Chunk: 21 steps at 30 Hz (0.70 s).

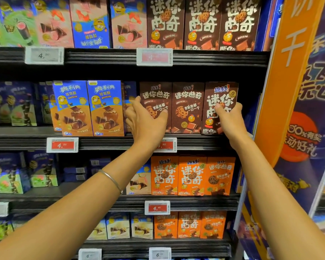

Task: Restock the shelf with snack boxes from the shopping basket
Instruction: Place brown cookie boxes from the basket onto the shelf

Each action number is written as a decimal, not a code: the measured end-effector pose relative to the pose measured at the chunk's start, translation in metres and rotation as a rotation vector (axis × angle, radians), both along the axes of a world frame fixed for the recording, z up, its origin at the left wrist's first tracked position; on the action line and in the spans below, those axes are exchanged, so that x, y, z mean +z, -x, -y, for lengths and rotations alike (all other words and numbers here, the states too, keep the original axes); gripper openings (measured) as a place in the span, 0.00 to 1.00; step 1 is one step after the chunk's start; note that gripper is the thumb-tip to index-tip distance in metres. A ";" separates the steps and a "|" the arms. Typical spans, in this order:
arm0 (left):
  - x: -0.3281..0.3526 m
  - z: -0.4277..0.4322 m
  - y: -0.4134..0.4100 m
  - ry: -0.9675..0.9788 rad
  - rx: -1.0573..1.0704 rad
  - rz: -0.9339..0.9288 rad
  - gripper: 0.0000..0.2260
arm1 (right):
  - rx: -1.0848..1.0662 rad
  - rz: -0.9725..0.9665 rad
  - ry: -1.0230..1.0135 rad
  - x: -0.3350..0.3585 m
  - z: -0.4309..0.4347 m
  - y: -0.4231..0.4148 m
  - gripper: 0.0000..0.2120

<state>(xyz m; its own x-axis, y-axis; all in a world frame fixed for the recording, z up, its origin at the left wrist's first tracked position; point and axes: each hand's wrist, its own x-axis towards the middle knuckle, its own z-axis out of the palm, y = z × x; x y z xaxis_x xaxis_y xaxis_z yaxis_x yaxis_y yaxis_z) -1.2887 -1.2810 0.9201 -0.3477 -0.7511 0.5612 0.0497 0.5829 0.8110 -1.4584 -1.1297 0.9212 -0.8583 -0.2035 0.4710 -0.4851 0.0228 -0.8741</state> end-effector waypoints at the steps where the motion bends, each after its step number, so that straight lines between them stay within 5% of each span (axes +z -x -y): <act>1: 0.000 0.000 0.000 0.002 0.001 0.001 0.39 | 0.002 0.002 -0.001 0.000 0.000 0.000 0.26; 8: 0.003 -0.004 -0.012 0.035 -0.028 0.012 0.41 | -0.069 0.002 0.083 0.001 -0.004 -0.010 0.33; 13: -0.012 0.001 -0.051 0.161 -0.029 -0.122 0.36 | -0.203 -0.250 0.241 -0.010 0.002 -0.053 0.34; 17: -0.031 0.025 -0.086 0.212 0.081 -0.162 0.31 | -0.113 -0.417 0.324 -0.019 0.034 -0.096 0.27; 21: -0.035 0.073 -0.126 0.179 0.281 -0.107 0.36 | 0.133 -0.362 0.243 -0.028 0.074 -0.132 0.21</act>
